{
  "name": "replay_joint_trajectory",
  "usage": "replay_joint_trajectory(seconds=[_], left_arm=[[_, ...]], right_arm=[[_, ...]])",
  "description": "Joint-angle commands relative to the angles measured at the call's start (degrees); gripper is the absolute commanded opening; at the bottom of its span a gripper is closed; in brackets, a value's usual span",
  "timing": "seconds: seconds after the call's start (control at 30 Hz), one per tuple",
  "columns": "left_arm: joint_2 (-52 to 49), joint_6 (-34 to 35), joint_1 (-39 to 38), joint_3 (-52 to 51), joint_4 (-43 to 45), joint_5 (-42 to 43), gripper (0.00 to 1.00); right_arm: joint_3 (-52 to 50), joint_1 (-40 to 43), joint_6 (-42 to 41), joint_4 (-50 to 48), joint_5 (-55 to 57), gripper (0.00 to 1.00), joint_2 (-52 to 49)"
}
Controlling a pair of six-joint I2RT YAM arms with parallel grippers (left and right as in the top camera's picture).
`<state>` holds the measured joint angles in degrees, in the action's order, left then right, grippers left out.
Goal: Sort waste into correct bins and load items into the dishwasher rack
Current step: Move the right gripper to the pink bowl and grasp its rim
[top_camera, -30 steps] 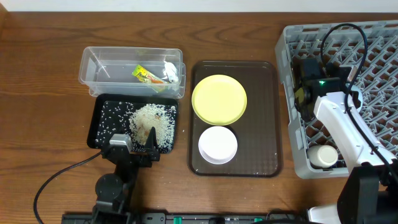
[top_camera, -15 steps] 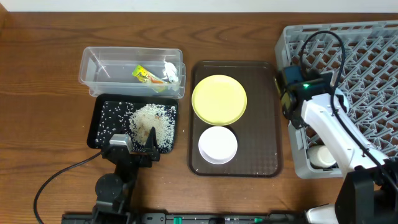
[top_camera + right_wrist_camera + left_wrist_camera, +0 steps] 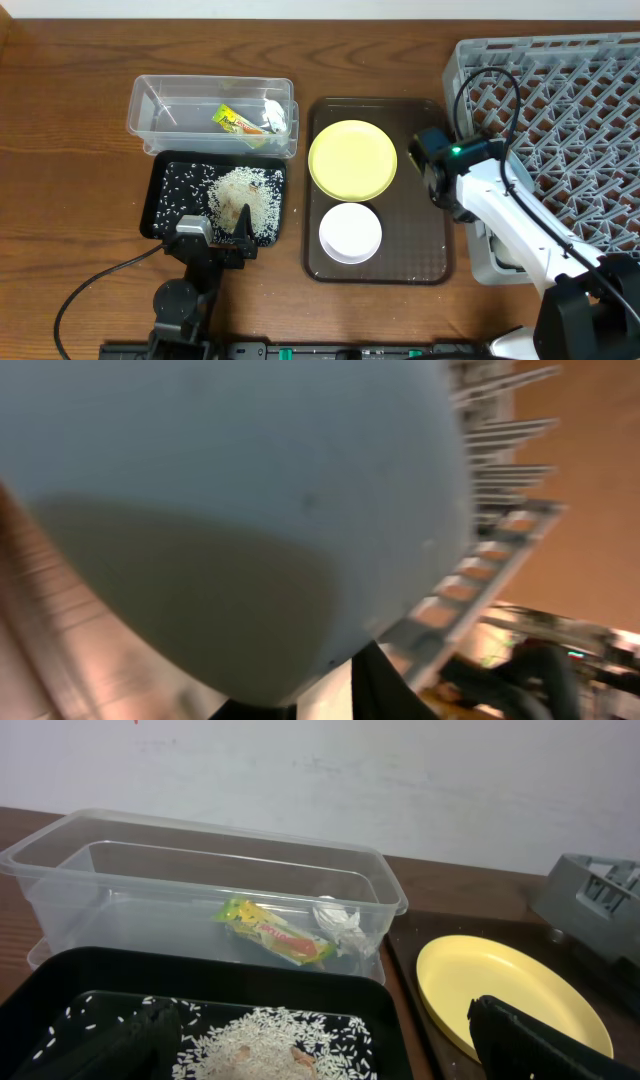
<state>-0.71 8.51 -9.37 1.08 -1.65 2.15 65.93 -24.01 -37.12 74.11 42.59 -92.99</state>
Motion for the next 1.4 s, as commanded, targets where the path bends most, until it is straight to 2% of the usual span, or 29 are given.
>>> replay_joint_trajectory(seconds=[0.0,0.1,0.23,0.47,0.53,0.67,0.77,0.87,1.0,1.2,1.37], left_arm=[[0.1,-1.0,0.3,-0.9,-2.4,-1.6,0.94],[0.1,-1.0,0.3,-0.9,-2.4,-1.6,0.94],[0.1,-1.0,0.3,-0.9,-2.4,-1.6,0.94],[0.1,-1.0,0.3,-0.9,-2.4,-1.6,0.94],[0.1,-1.0,0.3,-0.9,-2.4,-1.6,0.94],[0.1,-1.0,0.3,-0.9,-2.4,-1.6,0.94],[0.1,-1.0,0.3,-0.9,-2.4,-1.6,0.94],[0.1,-1.0,0.3,-0.9,-2.4,-1.6,0.94],[0.1,-1.0,0.3,-0.9,-2.4,-1.6,0.94],[0.1,-1.0,0.3,-0.9,-2.4,-1.6,0.94],[0.1,-1.0,0.3,-0.9,-2.4,-1.6,0.94]], right_arm=[[0.2,-1.1,-1.4,-1.3,-7.6,0.18,-0.4],[0.9,-1.2,-1.4,-1.3,-10.4,0.20,0.2],[1.5,-1.2,-1.4,-2.0,-13.4,0.42,1.8],[1.5,-1.1,8.0,-10.2,-23.5,0.51,6.9],[1.5,-1.2,12.2,-13.1,-29.4,0.50,7.9],[1.4,-1.7,21.5,-17.8,-49.4,0.39,8.4],[1.3,-4.0,22.6,-18.0,-54.7,0.41,7.7],[0.7,-7.6,21.5,-18.2,-54.6,0.43,6.1],[-1.1,-12.1,16.2,-20.9,-50.4,0.40,2.7],[-3.2,-14.3,2.0,-21.7,-35.9,0.32,-3.7],[-3.2,-14.3,4.0,-24.0,-39.2,0.24,-6.7]])
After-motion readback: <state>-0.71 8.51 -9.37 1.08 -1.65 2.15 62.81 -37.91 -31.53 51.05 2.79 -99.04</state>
